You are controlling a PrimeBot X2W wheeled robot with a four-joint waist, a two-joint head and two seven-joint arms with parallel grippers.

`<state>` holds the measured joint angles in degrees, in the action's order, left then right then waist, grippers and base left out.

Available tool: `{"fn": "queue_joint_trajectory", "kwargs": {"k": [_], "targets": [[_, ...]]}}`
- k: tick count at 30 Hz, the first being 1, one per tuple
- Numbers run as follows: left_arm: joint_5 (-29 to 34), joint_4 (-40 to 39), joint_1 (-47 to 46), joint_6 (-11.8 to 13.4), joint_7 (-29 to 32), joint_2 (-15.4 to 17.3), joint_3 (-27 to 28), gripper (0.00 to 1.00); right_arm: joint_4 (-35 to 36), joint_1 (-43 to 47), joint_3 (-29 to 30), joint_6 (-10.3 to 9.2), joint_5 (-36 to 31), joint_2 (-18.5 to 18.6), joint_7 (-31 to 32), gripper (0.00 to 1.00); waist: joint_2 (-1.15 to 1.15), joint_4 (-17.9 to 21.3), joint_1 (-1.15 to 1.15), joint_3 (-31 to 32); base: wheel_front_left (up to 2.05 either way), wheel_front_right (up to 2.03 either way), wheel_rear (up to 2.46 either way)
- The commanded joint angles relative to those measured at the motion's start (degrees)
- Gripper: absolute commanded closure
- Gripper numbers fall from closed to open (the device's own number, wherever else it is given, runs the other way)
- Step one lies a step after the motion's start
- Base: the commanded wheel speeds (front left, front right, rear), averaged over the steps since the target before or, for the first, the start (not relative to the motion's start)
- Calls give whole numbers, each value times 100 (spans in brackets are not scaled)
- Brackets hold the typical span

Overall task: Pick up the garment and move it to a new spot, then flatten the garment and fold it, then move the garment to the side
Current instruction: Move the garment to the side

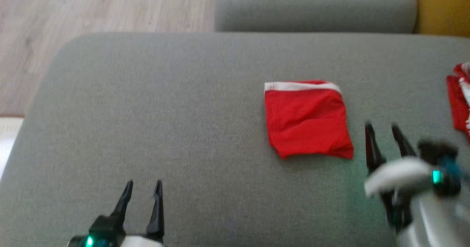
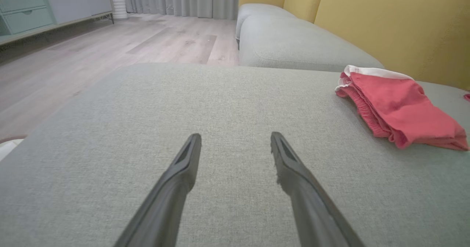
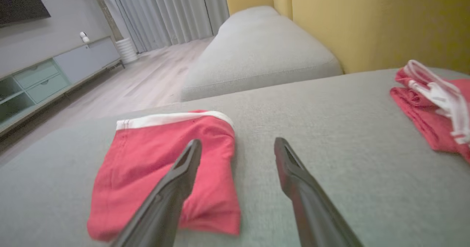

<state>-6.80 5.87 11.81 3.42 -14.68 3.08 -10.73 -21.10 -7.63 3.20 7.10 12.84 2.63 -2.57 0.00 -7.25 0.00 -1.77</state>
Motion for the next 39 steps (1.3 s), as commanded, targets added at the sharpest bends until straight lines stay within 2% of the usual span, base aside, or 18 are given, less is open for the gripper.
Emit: {"fn": "queue_joint_trajectory", "kwargs": {"k": [1,5,8,11,14,15,16,17,18,24,30,35,39], "targets": [[-38,-199,-483,-42,-32,-20,101,0,106,-579,-143,39,146,76,382,0,0,-111,0,-373,0,0,0],[-107,-139,-766,-56,-32,-20,-104,0,-405,-1323,-14,39,464,137,1597,0,0,-331,0,-719,0,0,0],[-199,-105,-905,2,-32,-20,-230,0,-878,-1711,223,39,393,179,2157,0,0,-505,0,-871,0,0,0],[-270,-93,-958,72,-32,-20,-329,0,-1256,-1937,451,39,240,166,2481,0,0,-641,0,-932,0,0,0],[-306,-106,-962,139,-32,-20,-356,0,-1457,-2089,491,39,542,100,2635,0,0,-669,0,-958,0,0,0],[-311,-113,-952,161,-32,-20,-350,0,-1503,-2121,517,39,659,85,2631,15,0,-647,0,-956,0,0,0],[-311,-113,-952,161,-32,-20,-350,0,-1503,-2121,517,39,659,85,2631,15,0,-647,0,-956,0,0,0],[-309,-115,-944,177,-32,-20,-337,0,-1540,-2158,553,39,720,76,2584,77,0,-603,0,-953,0,0,0],[-306,-116,-939,188,-32,-20,-316,0,-1567,-2198,561,39,759,70,2531,100,0,-538,0,-943,0,0,0],[-254,-229,-901,155,-32,-20,-192,0,-1475,-2430,278,39,913,112,2360,100,0,295,0,-972,0,0,0],[-77,-295,-1050,-20,-32,-20,-151,0,-1301,-2639,268,39,769,613,2364,100,0,1112,0,-1235,0,0,0],[99,-328,-1210,-192,-32,-20,-175,0,-1236,-2964,344,39,521,1118,2182,100,0,1365,0,-1533,0,0,0],[256,-282,-1172,-310,-32,12,-164,0,-1341,-3398,330,39,236,1375,1925,100,0,1383,0,-1696,0,0,0]]}}
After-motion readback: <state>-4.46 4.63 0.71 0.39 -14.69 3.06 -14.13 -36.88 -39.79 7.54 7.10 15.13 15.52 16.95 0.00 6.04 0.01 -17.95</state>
